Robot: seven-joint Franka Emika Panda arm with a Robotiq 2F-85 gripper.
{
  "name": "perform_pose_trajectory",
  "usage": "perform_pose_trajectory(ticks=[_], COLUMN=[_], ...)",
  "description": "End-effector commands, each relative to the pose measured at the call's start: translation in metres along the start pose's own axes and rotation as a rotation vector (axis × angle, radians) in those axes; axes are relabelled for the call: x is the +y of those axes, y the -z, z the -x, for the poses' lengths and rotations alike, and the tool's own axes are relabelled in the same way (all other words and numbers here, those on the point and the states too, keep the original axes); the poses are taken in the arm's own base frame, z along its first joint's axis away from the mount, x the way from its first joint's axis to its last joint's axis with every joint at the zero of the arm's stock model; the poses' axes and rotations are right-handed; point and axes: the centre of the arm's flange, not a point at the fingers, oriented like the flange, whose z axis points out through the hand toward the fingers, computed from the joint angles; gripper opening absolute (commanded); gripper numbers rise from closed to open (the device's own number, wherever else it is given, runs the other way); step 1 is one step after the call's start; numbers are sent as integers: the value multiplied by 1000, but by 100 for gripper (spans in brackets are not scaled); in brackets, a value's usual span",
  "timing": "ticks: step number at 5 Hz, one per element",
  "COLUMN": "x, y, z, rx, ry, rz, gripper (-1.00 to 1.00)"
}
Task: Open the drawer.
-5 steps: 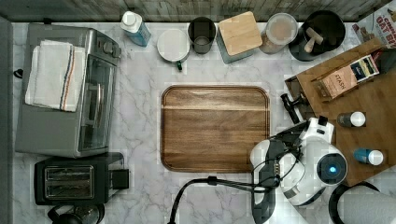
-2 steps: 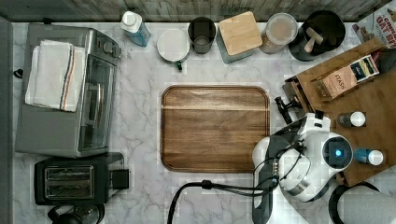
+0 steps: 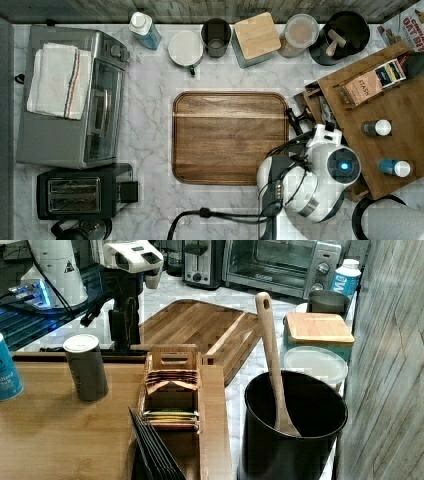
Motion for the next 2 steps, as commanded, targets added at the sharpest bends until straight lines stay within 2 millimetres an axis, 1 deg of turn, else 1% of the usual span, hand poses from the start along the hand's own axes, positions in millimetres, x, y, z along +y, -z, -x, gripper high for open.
perform_pose_trajectory(ticks=[1,2], x=[-117,-142], y=[10,12], z=[13,16], rx=[13,18], ry=[18,4], rz=[-98,-116], gripper=[100,100])
